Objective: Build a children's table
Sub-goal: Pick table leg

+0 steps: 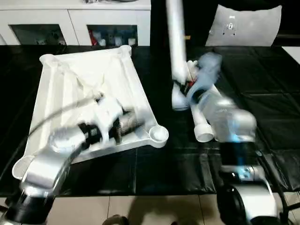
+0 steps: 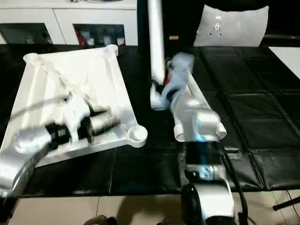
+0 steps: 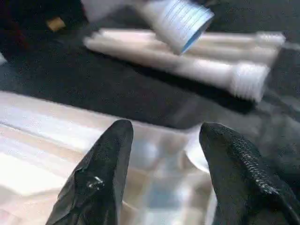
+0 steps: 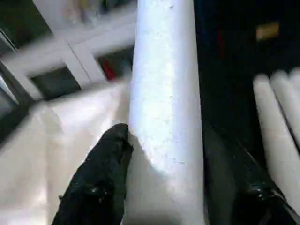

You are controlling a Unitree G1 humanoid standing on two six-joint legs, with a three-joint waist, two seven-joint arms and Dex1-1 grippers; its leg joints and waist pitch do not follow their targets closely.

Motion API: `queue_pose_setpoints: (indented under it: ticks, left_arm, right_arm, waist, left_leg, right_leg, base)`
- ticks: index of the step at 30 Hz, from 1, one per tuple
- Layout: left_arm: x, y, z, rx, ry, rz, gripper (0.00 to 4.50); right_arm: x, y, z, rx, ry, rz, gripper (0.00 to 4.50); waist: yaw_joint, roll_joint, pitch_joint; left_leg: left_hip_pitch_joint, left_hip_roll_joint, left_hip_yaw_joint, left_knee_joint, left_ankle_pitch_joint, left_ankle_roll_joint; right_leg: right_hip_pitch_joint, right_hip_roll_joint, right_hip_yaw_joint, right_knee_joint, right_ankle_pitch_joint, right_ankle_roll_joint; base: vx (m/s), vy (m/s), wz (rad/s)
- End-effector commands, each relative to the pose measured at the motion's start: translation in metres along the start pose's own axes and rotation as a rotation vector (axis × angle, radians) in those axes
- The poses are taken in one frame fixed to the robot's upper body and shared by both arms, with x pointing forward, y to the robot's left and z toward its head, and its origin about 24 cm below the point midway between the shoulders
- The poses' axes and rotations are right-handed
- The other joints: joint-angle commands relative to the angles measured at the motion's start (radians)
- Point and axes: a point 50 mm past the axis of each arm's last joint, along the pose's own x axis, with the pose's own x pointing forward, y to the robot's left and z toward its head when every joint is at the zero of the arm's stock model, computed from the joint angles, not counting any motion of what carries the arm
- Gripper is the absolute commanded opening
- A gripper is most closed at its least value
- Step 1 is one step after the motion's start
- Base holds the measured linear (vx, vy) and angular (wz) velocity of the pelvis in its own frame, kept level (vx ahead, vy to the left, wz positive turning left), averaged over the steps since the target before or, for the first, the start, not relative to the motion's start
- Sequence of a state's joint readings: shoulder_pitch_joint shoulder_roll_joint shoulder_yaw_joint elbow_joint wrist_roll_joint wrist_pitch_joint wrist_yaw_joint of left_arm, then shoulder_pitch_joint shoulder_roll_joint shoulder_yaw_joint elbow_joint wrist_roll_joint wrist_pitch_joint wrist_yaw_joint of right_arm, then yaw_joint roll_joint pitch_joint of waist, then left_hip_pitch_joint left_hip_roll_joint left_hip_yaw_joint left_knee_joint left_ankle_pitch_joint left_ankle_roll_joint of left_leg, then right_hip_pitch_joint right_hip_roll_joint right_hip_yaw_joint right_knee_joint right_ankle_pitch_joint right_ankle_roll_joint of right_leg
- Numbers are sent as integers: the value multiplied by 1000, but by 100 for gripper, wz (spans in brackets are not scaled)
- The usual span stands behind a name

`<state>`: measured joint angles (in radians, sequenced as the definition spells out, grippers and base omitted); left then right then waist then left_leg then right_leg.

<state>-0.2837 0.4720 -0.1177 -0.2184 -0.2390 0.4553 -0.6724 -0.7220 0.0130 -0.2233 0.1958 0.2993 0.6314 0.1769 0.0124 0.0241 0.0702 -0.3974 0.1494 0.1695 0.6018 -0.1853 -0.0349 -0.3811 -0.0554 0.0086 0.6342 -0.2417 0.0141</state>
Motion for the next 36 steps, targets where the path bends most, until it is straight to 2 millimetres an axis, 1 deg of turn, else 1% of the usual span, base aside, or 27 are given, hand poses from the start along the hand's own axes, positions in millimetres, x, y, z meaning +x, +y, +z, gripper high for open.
queue_pose_setpoints:
  ticks: [1,2,3,4,5,6,7,9,10,11,12,13,15,16,17,18,19,20,21,22,23,25,26,27,31,35,36]
  left_arm:
    - [1,4,10,-32,-71,24,266]
    - [4,6,19,-83,-142,24,266]
    - [4,6,19,-83,-142,24,266]
    - [5,7,23,-103,-171,19,266]
    - [8,8,29,-132,-210,16,266]
    - [9,9,32,-155,-231,13,266]
    - [10,9,34,-168,-240,10,266]
    - [11,12,40,-231,-288,-1,266]
    - [11,13,41,-241,-294,-3,291]
    - [10,15,45,-297,-332,-18,297]
    - [10,17,48,-340,-362,-29,297]
    - [10,17,51,-365,-384,-43,313]
    - [11,19,56,-404,-419,-52,339]
    - [11,19,56,-404,-419,-52,339]
    - [12,20,60,-435,-437,-69,349]
    - [13,19,62,-450,-446,-88,349]
    - [15,16,65,-474,-457,-120,371]
    - [16,14,68,-493,-463,-144,380]
    - [20,10,72,-528,-478,-191,380]
    - [21,9,74,-548,-483,-209,393]
    - [22,8,76,-562,-484,-224,393]
    - [28,4,82,-581,-490,-258,412]
    - [28,4,82,-581,-490,-258,412]
    - [30,3,83,-589,-497,-265,412]
    - [34,-1,91,-627,-516,-322,412]
    - [38,-5,87,-631,-480,-336,412]
    - [39,-6,86,-633,-466,-336,412]
  right_arm:
    - [-8,-1,9,25,-89,50,191]
    - [-14,-3,11,52,-129,98,191]
    - [-14,-3,11,52,-129,98,191]
    - [-18,-4,10,74,-137,129,191]
    - [-27,-4,8,116,-144,197,191]
    - [-32,-4,6,129,-149,231,191]
    - [-34,-5,5,131,-151,248,191]
    - [-45,-8,-1,136,-162,310,191]
    - [-46,-8,-1,139,-161,318,191]
    - [-52,-10,-4,152,-156,362,191]
    - [-56,-11,-6,158,-151,395,191]
    - [-59,-12,-7,172,-146,429,191]
    - [-65,-13,-9,186,-134,482,191]
    - [-65,-13,-9,186,-134,482,191]
    - [-69,-12,-10,191,-124,522,191]
    - [-71,-12,-11,189,-119,543,191]
    - [-74,-11,-12,189,-108,579,191]
    - [-75,-10,-13,190,-101,604,191]
    - [-78,-8,-14,193,-87,651,191]
    - [-80,-8,-15,195,-81,671,191]
    - [-81,-7,-16,197,-78,689,191]
    - [-84,-5,-17,212,-68,741,191]
    - [-84,-5,-17,212,-68,741,191]
    - [-85,-4,-18,215,-64,752,191]
    - [-86,-1,-22,218,-51,787,191]
    - [-87,3,-23,212,-46,815,191]
    - [-87,4,-23,208,-45,819,191]
  waist:
    - [3,22,-77]
    - [4,21,-78]
    - [7,21,-78]
    - [10,28,-80]
    - [9,27,-80]
    - [14,29,-81]
    - [15,25,-81]
    - [22,35,-84]
    - [21,31,-82]
    - [21,44,-85]
    - [21,42,-82]
    - [24,42,-84]
    - [27,41,-85]
    - [28,43,-84]
    - [27,42,-82]
    - [27,41,-81]
    - [28,43,-81]
    - [29,40,-81]
    - [29,37,-81]
    - [30,39,-81]
    - [30,34,-81]
    - [31,31,-80]
    - [33,32,-80]
    - [32,31,-81]
    - [34,30,-81]
    - [36,31,-82]
    - [36,34,-83]
  left_leg:
    - [33,56,-16,-59,-34,-8]
    - [32,55,-15,-58,-30,-6]
    - [34,57,-15,-58,-34,-4]
    - [34,57,-18,-57,-31,-6]
    - [35,56,-15,-57,-47,-2]
    - [34,57,-18,-56,-44,4]
    - [32,56,-17,-57,-39,9]
    - [31,55,-18,-53,-46,14]
    - [28,55,-17,-54,-53,19]
    - [29,53,-19,-52,-55,14]
    - [31,54,-17,-54,-80,12]
    - [28,51,-18,-52,-80,17]
    - [27,51,-17,-50,-82,33]
    - [26,53,-18,-51,-82,36]
    - [25,53,-17,-52,-96,38]
    - [26,54,-18,-53,-103,38]
    - [27,54,-17,-52,-107,36]
    - [27,54,-16,-52,-114,36]
    - [25,54,-16,-51,-110,37]
    - [24,53,-17,-50,-109,38]
    - [24,54,-17,-50,-110,40]
    - [22,53,-17,-50,-109,45]
    - [23,53,-17,-50,-113,47]
    - [23,54,-17,-50,-115,47]
    - [21,55,-19,-51,-108,44]
    - [19,54,-20,-50,-95,50]
    - [19,53,-19,-49,-88,52]
  right_leg:
    - [44,-55,21,-44,250,-235]
    - [47,-54,21,-44,263,-247]
    - [45,-54,21,-46,262,-249]
    - [45,-55,20,-43,263,-251]
    - [47,-53,19,-47,256,-254]
    - [49,-55,19,-45,260,-257]
    - [49,-53,18,-46,261,-256]
    - [50,-59,18,-48,241,-261]
    - [50,-58,18,-51,220,-265]
    - [51,-59,17,-47,210,-268]
    - [48,-58,16,-56,176,-271]
    - [53,-58,17,-54,165,-279]
    - [52,-60,17,-58,134,-283]
    - [51,-62,17,-60,122,-285]
    - [48,-62,15,-63,65,-281]
    - [47,-62,16,-66,43,-277]
    - [46,-62,16,-67,28,-274]
    - [46,-62,16,-68,7,-272]
    - [45,-62,16,-69,-3,-273]
    - [45,-62,15,-67,-9,-274]
    - [42,-62,15,-70,-18,-273]
    - [42,-63,15,-71,-39,-266]
    - [41,-64,15,-73,-52,-264]
    - [40,-65,16,-75,-68,-259]
    - [38,-65,15,-75,-82,-245]
    - [39,-65,14,-74,-66,-242]
    - [38,-64,13,-75,-57,-240]
  base:
    - [0,0,0]
    - [0,0,0]
    - [0,0,0]
    - [0,0,0]
    - [0,0,0]
    - [0,0,0]
    - [0,0,0]
    - [0,0,0]
    - [0,0,0]
    - [0,0,0]
    - [0,0,0]
    - [0,0,0]
    - [0,0,0]
    - [0,0,0]
    - [0,0,0]
    - [0,0,0]
    - [0,0,0]
    - [0,0,0]
    - [0,0,0]
    - [0,0,0]
    - [0,0,0]
    - [0,0,0]
    - [0,0,0]
    - [0,0,0]
    - [0,0,0]
    - [0,0,0]
    - [0,0,0]
